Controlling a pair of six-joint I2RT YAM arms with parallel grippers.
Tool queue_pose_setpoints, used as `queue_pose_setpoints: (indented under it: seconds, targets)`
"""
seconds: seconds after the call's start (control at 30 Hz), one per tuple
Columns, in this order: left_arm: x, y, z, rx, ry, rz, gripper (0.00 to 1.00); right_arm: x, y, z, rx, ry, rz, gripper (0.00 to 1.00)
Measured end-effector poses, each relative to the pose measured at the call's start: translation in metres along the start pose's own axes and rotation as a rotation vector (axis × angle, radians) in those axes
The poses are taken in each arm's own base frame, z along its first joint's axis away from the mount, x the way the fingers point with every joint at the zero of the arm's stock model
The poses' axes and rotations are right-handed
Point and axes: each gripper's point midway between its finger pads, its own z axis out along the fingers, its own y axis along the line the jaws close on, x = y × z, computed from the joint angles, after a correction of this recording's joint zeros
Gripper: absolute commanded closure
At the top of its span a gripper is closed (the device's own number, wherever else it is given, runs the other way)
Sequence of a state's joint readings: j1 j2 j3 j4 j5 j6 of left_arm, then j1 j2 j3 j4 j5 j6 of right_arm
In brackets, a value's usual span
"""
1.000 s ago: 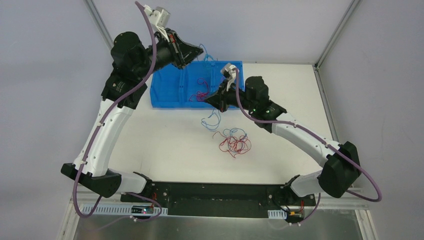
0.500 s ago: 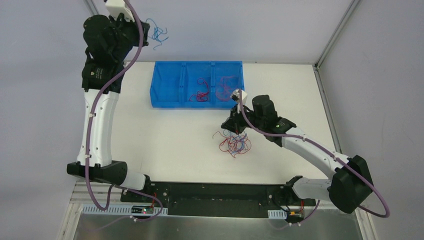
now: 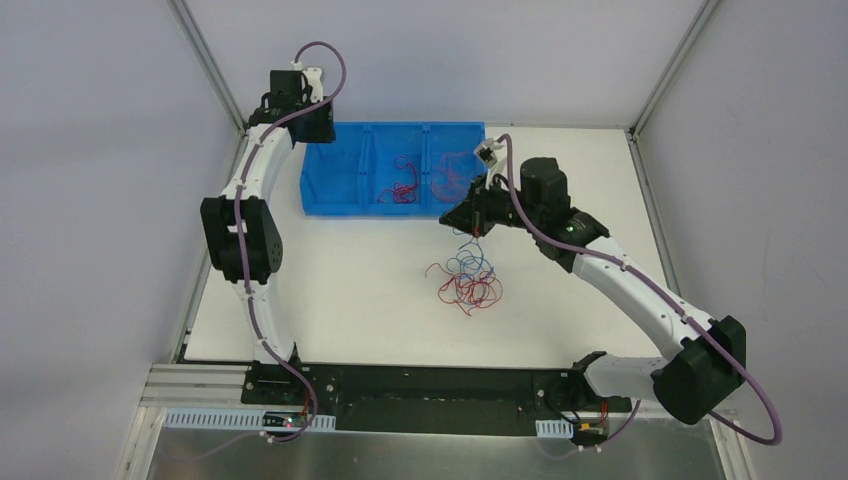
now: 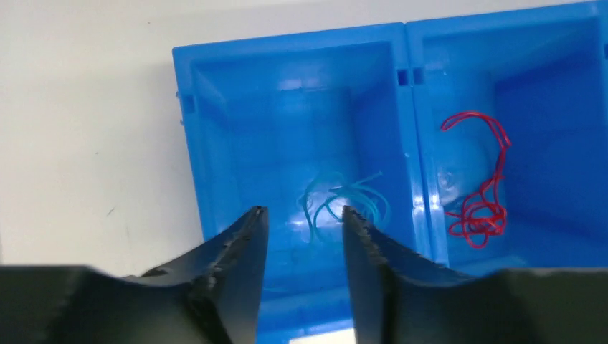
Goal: Untangle the cables
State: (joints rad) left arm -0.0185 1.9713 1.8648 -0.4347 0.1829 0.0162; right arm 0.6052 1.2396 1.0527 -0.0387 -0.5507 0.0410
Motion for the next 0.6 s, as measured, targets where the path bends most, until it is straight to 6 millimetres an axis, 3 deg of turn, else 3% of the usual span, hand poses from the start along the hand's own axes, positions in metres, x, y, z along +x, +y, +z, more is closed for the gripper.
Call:
queue_pose_setpoints:
  seconds: [0.03, 0.1, 0.2, 0.27, 0.33, 0.47, 0.6]
  targets:
    - [0.0, 0.001, 0.009, 0.0, 0.005, 0.006, 0.18, -0.005, 0.002, 0.001, -0.005, -0.005, 0.004, 1.0]
    - [0.001, 0.003, 0.017, 0.0, 0.013, 0.023, 0.03, -0.016, 0.005, 0.002, -0.014, -0.018, 0.013, 1.0]
    - [-0.001, -0.005, 0.009, 0.044, 0.012, 0.036, 0.01, -0.03, 0.01, 0.003, -0.025, -0.039, 0.03, 1.0]
    - [-0.002, -0.021, -0.011, 0.142, -0.005, 0.044, 0.01, -0.04, 0.014, 0.004, -0.035, -0.053, 0.055, 1.0]
    - [0.002, -0.052, -0.049, 0.315, -0.03, 0.061, 0.01, -0.05, 0.019, 0.005, -0.048, -0.07, 0.086, 1.0]
    - [0.015, -0.128, -0.169, 0.643, -0.141, 0.148, 0.01, -0.074, 0.025, 0.011, -0.077, -0.116, 0.181, 1.0]
    - [0.04, -0.211, -0.272, 0.911, -0.267, 0.315, 0.02, -0.096, 0.03, 0.018, -0.104, -0.157, 0.293, 1.0]
